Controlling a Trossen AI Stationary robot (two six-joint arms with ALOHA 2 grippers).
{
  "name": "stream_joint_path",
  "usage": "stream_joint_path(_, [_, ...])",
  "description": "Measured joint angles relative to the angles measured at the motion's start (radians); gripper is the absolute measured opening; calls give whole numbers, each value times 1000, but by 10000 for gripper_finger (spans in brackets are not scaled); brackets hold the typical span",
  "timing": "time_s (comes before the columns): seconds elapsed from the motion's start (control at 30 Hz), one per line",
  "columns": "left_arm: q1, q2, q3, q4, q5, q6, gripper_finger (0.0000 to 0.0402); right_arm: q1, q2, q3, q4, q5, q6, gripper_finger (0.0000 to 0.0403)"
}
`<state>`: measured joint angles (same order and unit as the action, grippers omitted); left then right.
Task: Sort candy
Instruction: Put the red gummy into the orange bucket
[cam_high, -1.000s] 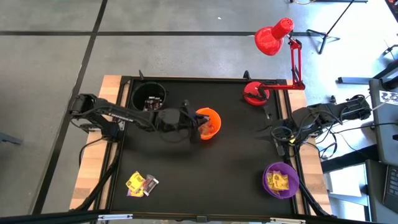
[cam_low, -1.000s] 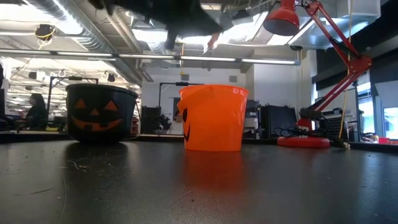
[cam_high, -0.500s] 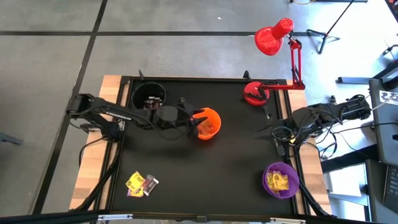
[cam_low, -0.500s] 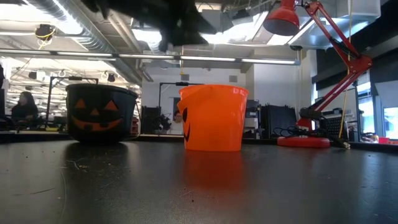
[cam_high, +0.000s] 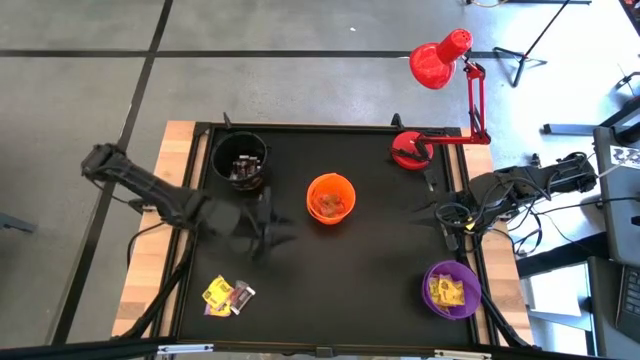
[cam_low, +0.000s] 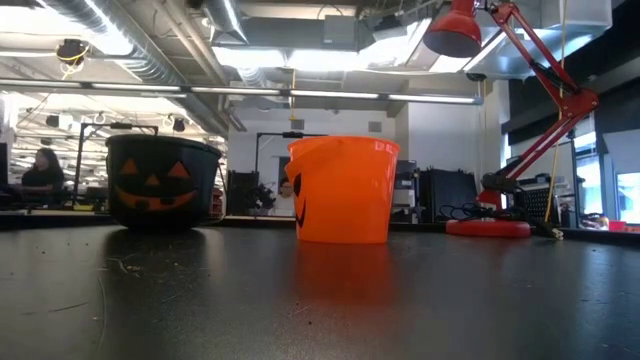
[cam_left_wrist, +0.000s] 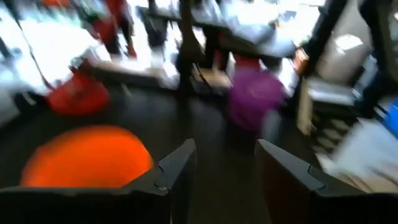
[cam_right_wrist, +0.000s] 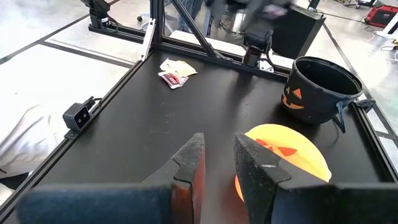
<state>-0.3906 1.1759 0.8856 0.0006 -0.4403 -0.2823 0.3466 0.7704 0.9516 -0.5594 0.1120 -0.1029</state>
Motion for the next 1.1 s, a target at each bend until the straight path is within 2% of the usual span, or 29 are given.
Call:
stream_joint_path(0.1, [-110, 6, 0, -151, -24, -218, 147, 0, 0, 0, 0, 0, 0, 83])
stream_joint_path(0.3, [-284, 56, 0, -430, -12, -790, 128, 1, 0, 0, 0, 0, 1, 83])
stream_joint_path(0.4, [-346, 98, 0, -552, 56, -1005, 117, 1, 0, 0, 0, 0, 1, 83])
stream_joint_path(0.53, [-400, 168, 0, -634, 191, -1233, 108, 1, 0, 0, 0, 0, 6, 83])
stream_joint_path(0.73, [-428, 298, 0, -598, 261, -1366, 110, 1, 0, 0, 2, 0, 13, 83])
stream_joint_path(0.97, [-425, 438, 0, -593, 440, -1444, 113, 1, 0, 0, 10, 0, 13, 83])
stream_joint_path(1.1, [-425, 475, 4, -591, 456, -1443, 113, 1, 0, 0, 11, 0, 13, 83])
